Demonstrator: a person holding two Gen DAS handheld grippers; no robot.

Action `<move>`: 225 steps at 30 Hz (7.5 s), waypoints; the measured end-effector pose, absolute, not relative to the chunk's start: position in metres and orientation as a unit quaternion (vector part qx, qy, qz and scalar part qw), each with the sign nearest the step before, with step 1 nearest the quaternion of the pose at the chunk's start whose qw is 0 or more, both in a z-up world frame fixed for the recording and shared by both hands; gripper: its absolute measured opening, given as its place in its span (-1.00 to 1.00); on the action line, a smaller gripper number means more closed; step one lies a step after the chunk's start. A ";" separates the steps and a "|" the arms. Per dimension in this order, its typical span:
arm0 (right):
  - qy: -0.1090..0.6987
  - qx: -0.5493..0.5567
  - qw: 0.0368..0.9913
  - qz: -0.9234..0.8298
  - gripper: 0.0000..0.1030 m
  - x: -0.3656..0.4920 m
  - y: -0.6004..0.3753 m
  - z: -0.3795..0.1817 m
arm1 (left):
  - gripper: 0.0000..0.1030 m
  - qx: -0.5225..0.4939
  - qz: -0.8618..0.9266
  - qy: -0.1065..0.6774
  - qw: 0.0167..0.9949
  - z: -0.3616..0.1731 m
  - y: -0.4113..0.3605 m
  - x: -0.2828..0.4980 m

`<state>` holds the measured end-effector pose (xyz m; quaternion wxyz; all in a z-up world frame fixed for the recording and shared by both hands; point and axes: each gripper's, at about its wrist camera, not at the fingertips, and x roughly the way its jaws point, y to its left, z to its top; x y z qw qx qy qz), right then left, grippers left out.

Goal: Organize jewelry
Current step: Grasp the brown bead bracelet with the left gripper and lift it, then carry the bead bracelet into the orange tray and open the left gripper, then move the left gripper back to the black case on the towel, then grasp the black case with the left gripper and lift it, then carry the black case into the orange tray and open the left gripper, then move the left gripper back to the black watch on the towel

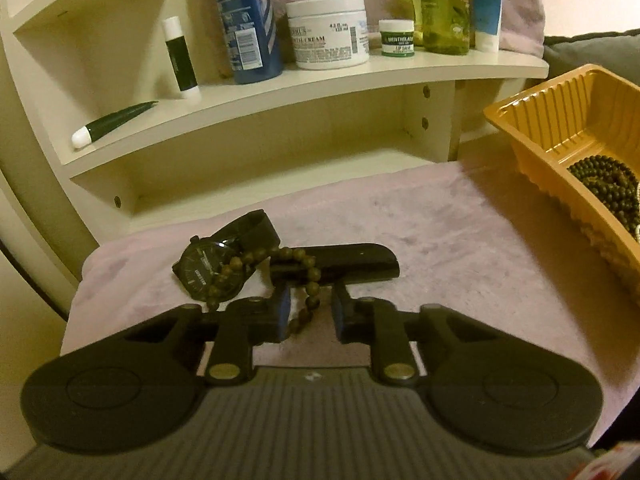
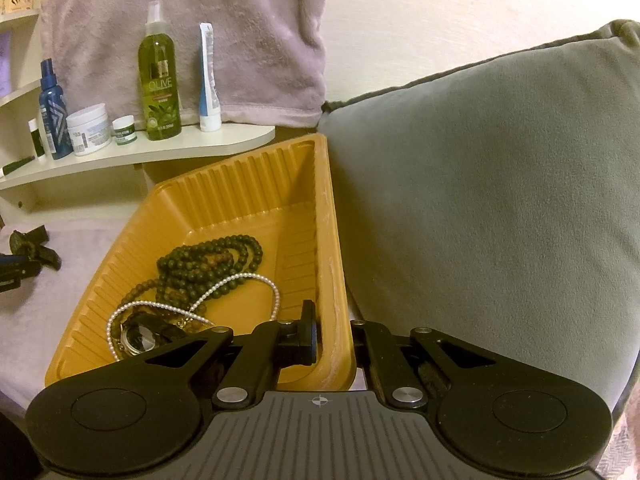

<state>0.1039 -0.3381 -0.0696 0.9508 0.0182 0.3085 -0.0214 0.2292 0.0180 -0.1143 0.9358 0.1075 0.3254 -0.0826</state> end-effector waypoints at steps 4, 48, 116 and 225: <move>0.308 0.018 0.951 -0.021 -0.91 0.104 -0.339 -0.070 | -0.88 0.110 -0.085 0.329 0.934 -0.113 0.017 0.230; 0.300 0.029 0.953 -0.016 -0.92 0.098 -0.337 -0.065 | -0.88 0.072 -0.331 0.252 0.907 0.011 -0.123 0.173; 0.316 0.019 0.948 -0.020 -0.91 0.104 -0.339 -0.070 | 0.73 0.022 -0.076 0.302 0.950 -0.104 0.029 0.223; 0.304 0.028 0.952 -0.013 -0.92 0.098 -0.338 -0.063 | 0.49 0.000 -0.288 0.282 0.915 -0.058 -0.093 0.145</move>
